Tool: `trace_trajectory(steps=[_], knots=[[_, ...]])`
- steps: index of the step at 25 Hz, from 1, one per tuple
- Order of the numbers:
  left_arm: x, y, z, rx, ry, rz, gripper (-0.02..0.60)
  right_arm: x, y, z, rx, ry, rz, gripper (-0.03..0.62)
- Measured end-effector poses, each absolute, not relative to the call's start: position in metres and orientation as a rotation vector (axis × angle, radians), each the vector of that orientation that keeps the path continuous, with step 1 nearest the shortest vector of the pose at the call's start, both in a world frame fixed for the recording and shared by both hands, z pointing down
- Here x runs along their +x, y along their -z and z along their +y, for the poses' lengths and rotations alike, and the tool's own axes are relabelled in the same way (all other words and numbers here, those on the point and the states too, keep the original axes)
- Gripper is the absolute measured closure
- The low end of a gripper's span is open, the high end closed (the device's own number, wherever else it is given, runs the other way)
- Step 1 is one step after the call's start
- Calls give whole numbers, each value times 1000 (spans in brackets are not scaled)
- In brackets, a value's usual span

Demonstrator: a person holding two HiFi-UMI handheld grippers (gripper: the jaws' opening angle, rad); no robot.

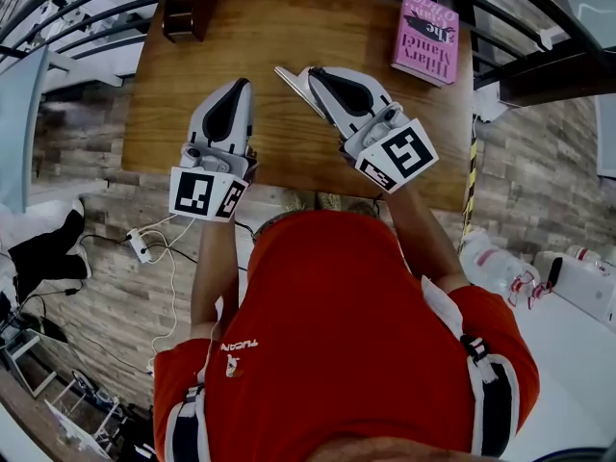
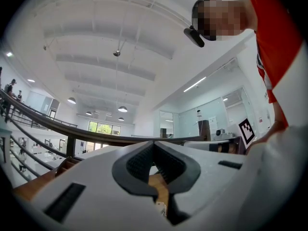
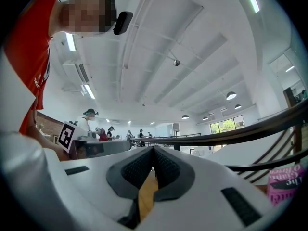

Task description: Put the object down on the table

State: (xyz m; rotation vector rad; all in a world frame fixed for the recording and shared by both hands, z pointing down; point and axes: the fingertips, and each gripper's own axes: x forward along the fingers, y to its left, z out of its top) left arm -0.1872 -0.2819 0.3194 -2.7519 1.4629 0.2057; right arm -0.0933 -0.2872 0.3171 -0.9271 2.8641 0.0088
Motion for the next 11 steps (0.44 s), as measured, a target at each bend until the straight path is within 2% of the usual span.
trace_trajectory(steps=[11], knots=[[-185, -324, -282, -2763, -204, 1469, 572, -87, -321, -288, -942, 12, 2858, 569]])
